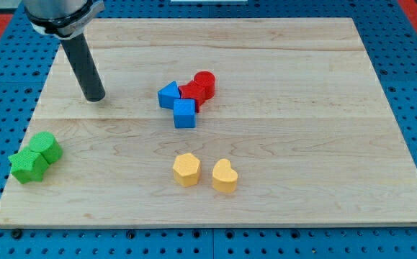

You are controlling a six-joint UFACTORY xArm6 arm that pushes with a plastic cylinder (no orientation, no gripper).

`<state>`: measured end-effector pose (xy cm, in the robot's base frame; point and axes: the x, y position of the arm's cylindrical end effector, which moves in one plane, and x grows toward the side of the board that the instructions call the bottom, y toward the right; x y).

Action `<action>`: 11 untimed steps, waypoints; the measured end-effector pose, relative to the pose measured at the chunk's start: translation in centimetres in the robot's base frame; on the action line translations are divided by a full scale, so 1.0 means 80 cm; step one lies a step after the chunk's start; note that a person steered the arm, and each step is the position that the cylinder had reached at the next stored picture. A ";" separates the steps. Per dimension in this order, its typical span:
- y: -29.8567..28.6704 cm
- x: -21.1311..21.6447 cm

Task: Separate the blue blocks from the red blocks

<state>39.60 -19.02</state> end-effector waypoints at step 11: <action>0.208 0.051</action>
